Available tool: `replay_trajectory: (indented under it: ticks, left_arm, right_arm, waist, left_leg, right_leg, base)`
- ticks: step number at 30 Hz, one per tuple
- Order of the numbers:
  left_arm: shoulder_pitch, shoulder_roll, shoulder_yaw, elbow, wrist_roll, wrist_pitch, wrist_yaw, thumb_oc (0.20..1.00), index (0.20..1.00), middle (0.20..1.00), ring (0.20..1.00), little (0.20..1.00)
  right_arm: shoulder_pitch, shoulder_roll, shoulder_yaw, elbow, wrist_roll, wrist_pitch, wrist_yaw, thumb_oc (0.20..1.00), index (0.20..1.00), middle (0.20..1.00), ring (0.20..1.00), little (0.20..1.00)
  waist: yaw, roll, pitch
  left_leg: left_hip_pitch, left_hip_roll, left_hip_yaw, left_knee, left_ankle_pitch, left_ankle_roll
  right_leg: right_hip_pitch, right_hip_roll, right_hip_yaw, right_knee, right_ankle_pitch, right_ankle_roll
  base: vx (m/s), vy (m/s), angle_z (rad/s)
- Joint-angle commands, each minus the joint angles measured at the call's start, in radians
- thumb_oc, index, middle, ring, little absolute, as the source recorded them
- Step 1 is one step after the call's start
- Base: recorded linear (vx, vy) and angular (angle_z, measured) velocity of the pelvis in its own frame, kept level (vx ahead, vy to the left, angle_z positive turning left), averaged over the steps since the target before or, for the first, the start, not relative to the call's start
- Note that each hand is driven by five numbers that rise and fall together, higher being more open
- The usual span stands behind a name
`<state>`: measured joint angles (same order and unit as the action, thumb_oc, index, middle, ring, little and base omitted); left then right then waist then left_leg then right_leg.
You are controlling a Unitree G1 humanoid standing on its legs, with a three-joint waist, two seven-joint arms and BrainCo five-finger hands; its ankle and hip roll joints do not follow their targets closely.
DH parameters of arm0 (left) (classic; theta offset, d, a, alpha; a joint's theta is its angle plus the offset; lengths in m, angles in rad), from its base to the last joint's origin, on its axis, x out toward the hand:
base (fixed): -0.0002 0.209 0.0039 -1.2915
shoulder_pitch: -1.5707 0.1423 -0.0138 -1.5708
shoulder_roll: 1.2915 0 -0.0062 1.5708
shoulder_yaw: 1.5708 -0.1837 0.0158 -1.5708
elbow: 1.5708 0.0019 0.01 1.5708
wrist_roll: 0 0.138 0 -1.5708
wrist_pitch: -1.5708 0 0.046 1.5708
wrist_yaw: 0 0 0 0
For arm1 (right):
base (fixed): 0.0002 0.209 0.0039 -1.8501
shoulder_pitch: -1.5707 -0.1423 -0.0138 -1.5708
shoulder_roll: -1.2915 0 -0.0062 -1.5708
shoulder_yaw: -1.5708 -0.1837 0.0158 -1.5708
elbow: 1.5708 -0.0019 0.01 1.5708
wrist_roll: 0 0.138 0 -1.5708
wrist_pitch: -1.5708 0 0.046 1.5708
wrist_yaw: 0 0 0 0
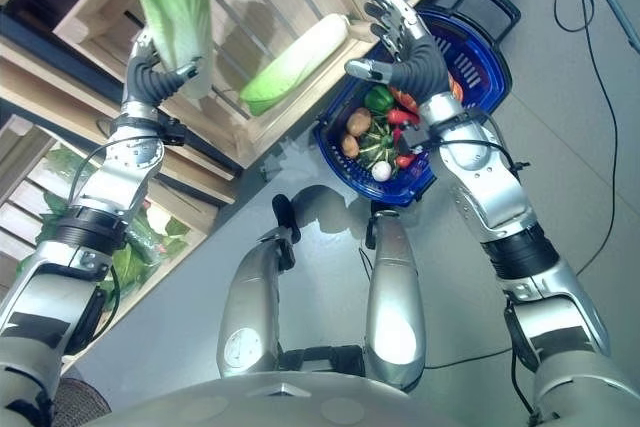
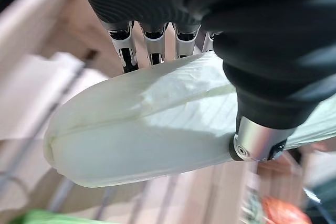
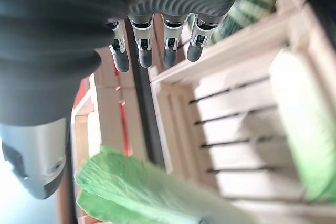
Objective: Pick up fruits and vegetables into the basket
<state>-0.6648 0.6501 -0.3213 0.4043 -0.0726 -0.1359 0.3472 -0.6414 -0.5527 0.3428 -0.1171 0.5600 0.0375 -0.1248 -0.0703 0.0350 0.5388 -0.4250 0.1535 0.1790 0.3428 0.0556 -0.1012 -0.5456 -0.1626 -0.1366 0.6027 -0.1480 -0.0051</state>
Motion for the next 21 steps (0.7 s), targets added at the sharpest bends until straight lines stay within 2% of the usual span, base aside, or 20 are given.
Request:
replay_trajectory:
  ticks: [1,4,8,13,18,21]
  left_arm:
    - [-0.074,0.048,-0.028,-0.114,0.071,-0.048,-0.005,0.200,0.200,0.200,0.200,0.200]
    - [-0.110,0.028,-0.069,-0.156,0.114,-0.044,0.005,0.200,0.200,0.200,0.200,0.200]
    - [-0.144,-0.012,-0.115,-0.182,0.132,-0.035,0.025,0.200,0.200,0.200,0.200,0.200]
    - [-0.171,-0.083,-0.173,-0.189,0.136,-0.006,0.057,0.200,0.200,0.200,0.200,0.200]
    - [-0.178,-0.117,-0.204,-0.181,0.178,0.023,0.070,0.200,0.200,0.200,0.200,0.200]
    - [-0.194,-0.134,-0.231,-0.174,0.224,0.043,0.095,0.200,0.200,0.200,0.200,0.200]
  right_arm:
    - [-0.096,0.054,0.008,-0.033,0.046,-0.007,-0.086,1.000,1.000,1.000,1.000,1.000]
    - [-0.137,0.103,0.032,0.003,0.133,-0.005,-0.160,1.000,1.000,1.000,1.000,1.000]
    - [-0.158,0.174,0.051,0.050,0.257,-0.029,-0.206,1.000,1.000,1.000,1.000,1.000]
    - [-0.183,0.259,0.068,0.115,0.280,-0.073,-0.305,1.000,1.000,1.000,1.000,1.000]
    - [-0.197,0.294,0.063,0.162,0.288,-0.078,-0.373,1.000,1.000,1.000,1.000,1.000]
    - [-0.209,0.313,0.060,0.214,0.374,-0.076,-0.402,1.000,1.000,1.000,1.000,1.000]
  waist:
    - [0.000,-0.030,-0.019]
    - [0.015,-0.035,-0.019]
    - [0.028,-0.041,-0.019]
    - [0.043,-0.050,-0.019]
    - [0.050,-0.055,-0.019]
    - [0.055,-0.061,-0.023]
  left_leg:
    - [0.026,-0.030,0.043,0.101,-0.136,0.045]
    - [0.038,-0.032,0.037,0.100,-0.139,0.048]
    - [0.049,-0.037,0.029,0.097,-0.140,0.051]
    - [0.063,-0.040,0.021,0.097,-0.144,0.054]
    - [0.072,-0.042,0.020,0.098,-0.147,0.054]
    - [0.082,-0.042,0.019,0.095,-0.149,0.053]
  right_leg:
    - [0.076,-0.019,-0.015,-0.098,0.032,0.056]
    - [0.097,-0.022,-0.028,-0.106,0.034,0.058]
    - [0.117,-0.022,-0.038,-0.115,0.038,0.061]
    - [0.139,-0.023,-0.048,-0.122,0.041,0.064]
    - [0.153,-0.024,-0.052,-0.127,0.042,0.065]
    - [0.165,-0.024,-0.053,-0.134,0.043,0.066]
  base:
    - [-0.02,-0.076,0.15]
    - [-0.02,-0.084,0.10]
    - [0.00,-0.068,0.08]
    - [0.00,-0.058,0.05]
    - [0.00,-0.034,0.04]
    - [0.01,-0.022,0.00]
